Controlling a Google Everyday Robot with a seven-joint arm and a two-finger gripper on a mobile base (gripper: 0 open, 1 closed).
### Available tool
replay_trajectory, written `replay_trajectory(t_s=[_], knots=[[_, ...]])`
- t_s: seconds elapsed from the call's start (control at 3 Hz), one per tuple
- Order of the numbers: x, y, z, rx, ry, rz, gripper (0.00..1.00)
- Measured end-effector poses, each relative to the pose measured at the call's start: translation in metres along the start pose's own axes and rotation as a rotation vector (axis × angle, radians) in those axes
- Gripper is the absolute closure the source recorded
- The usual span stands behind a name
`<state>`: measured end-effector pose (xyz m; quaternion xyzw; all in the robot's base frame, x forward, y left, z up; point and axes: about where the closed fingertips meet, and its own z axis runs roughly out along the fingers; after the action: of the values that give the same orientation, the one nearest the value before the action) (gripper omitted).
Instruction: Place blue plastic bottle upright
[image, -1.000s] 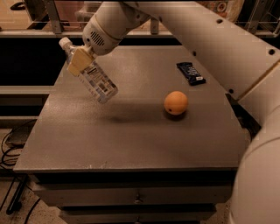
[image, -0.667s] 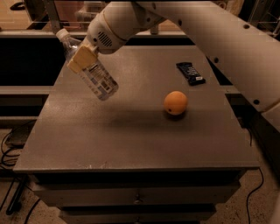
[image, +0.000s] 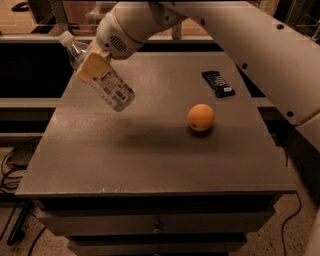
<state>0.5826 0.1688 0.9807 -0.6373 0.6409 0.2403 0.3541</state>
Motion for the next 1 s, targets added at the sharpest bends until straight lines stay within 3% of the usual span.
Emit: replay_trajectory(t_s=[0.33, 0.67, 1.0], knots=[[-0.009, 0.014, 0.007, -0.019, 0.009, -0.104, 1.00], [-0.019, 0.028, 0.015, -0.041, -0.034, -0.238, 1.00], [-0.027, 0.038, 0.018, -0.048, -0.136, -0.341, 1.00]])
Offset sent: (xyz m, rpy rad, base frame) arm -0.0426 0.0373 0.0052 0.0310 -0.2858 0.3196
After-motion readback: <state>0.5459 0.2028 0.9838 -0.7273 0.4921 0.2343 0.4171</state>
